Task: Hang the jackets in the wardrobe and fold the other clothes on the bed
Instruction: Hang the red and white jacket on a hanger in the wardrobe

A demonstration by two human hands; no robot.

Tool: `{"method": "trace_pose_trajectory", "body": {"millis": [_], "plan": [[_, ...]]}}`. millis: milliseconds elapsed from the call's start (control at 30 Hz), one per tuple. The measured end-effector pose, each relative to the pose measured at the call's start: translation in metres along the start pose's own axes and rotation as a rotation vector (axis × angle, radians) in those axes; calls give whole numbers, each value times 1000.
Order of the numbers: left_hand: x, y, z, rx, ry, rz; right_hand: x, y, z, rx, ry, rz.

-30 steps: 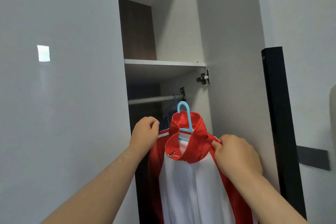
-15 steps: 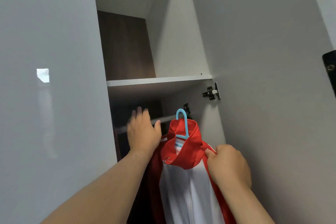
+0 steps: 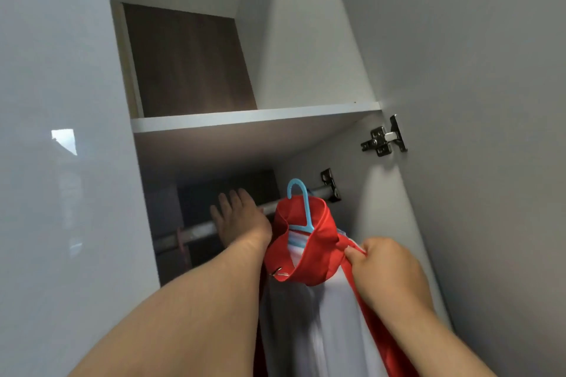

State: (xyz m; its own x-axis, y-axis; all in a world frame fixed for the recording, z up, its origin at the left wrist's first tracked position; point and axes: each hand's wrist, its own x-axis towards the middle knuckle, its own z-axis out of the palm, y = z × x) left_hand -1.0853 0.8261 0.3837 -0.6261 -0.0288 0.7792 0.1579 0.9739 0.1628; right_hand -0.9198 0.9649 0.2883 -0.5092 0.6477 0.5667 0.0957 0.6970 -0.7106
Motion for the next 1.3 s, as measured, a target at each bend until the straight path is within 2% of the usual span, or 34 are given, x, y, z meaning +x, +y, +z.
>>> {"method": "trace_pose_trajectory", "body": {"millis": [133,633,800,1067,1167,1300], "plan": [[3,-2,7,97,-47,2,15,5,13,-2,9,-8],[5,-8,13,12,51,44,62,-19,34,3,-9,-48],[4,-9,11,25,29,53,61,-20,45,-70,-66,-73],[4,-11,8,27,16,79,57,3,49,-114,-53,-88],[3,-10,7,42,22,82,55,8,48,-93,-124,-160],[2,-9,5,78,13,87,48,35,44,21,-222,-166]]}}
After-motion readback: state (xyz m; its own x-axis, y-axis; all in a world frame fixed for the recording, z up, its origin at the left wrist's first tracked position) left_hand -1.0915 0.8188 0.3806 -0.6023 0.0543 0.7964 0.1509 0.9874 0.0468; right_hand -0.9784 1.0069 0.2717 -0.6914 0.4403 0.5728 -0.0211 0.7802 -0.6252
